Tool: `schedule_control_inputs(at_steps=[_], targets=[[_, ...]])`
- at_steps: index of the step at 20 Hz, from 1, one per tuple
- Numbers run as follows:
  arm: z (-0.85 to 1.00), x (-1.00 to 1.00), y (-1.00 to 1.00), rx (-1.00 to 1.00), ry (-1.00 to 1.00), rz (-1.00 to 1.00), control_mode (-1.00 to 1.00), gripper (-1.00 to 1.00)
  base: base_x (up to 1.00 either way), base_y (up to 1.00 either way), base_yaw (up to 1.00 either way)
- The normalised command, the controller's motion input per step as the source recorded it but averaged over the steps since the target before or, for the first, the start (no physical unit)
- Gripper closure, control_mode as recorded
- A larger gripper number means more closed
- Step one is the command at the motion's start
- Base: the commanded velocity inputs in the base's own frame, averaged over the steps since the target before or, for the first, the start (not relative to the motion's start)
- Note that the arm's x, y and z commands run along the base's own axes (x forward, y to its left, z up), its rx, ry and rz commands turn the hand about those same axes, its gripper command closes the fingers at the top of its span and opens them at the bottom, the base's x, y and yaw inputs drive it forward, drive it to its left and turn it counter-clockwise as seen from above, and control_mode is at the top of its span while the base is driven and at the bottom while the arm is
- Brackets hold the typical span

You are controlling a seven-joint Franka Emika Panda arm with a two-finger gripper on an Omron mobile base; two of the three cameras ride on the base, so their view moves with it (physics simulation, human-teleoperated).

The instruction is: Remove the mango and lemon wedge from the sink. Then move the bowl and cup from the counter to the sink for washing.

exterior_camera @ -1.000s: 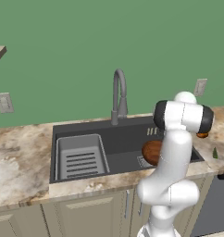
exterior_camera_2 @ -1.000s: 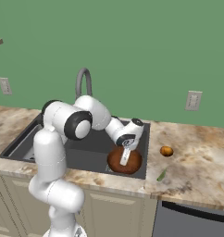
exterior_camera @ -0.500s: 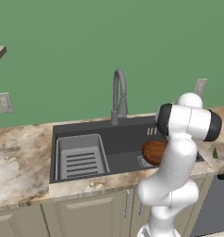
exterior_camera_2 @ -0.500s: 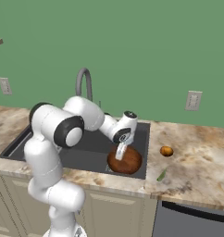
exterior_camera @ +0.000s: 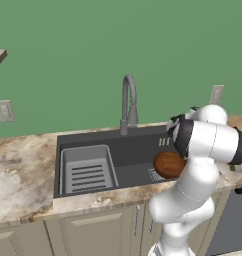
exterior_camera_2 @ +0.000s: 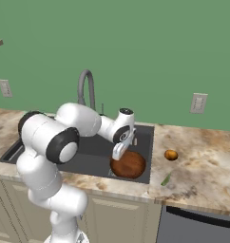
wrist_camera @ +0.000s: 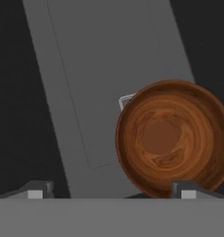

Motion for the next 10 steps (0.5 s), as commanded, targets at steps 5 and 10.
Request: schedule_control_inputs(at_steps=[5, 10], targets=[[0.31, -0.16, 0.03, -0.02, 0.03, -0.12, -1.0, -1.0, 0.0, 0.0, 0.0], [0.27, -0.19, 0.0, 0.0, 0.03, -0.2, -1.0, -1.0, 0.0, 0.0, 0.0]])
